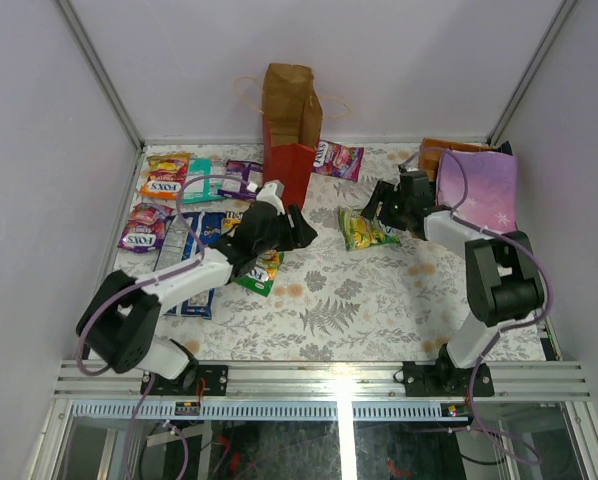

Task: Take the snacks out of the paper bag
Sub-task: Move the snack to the center of the board.

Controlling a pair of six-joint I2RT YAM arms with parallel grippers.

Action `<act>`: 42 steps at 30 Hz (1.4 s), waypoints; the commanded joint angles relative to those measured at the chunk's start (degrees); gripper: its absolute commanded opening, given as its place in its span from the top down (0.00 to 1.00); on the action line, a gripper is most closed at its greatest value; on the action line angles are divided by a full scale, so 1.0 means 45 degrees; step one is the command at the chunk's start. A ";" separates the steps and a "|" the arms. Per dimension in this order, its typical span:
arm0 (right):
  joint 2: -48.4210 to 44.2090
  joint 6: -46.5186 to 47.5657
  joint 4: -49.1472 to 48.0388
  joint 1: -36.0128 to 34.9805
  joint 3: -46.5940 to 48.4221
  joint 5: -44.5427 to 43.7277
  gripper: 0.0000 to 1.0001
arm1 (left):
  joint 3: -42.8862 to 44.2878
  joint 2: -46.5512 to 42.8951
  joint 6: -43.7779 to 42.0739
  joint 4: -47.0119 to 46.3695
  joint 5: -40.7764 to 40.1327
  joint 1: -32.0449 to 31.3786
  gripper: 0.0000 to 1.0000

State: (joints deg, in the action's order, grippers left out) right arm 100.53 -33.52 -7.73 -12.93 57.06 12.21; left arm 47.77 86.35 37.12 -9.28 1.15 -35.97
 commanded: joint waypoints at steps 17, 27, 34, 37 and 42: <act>0.0268 0.5718 0.3929 -0.1590 0.1689 -0.3704 0.01 | -0.1067 -0.4255 -0.1455 0.2622 0.0819 0.2392 0.42; 0.2327 0.3246 0.4157 -0.2390 0.3297 -0.3281 0.00 | -0.1078 -0.5262 -0.0231 0.2662 0.4256 0.4875 0.39; 0.3481 0.1299 0.4792 -0.3198 0.5425 -0.4130 0.01 | -0.0580 -0.5591 -0.0756 0.3748 0.4684 0.5952 0.34; 0.3765 0.0992 0.4780 -0.3260 0.6050 -0.4529 0.00 | -0.0367 -0.5674 -0.1116 0.4224 0.4666 0.6279 0.30; 0.3234 0.1020 0.4625 -0.3260 0.6423 -0.4717 0.00 | 0.0004 -0.5586 -0.1622 0.4848 0.4540 0.6663 0.19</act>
State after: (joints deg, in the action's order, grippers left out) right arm 117.71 -26.92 13.08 -27.53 83.29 -6.63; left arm 45.04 61.91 32.86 9.98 20.60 -7.31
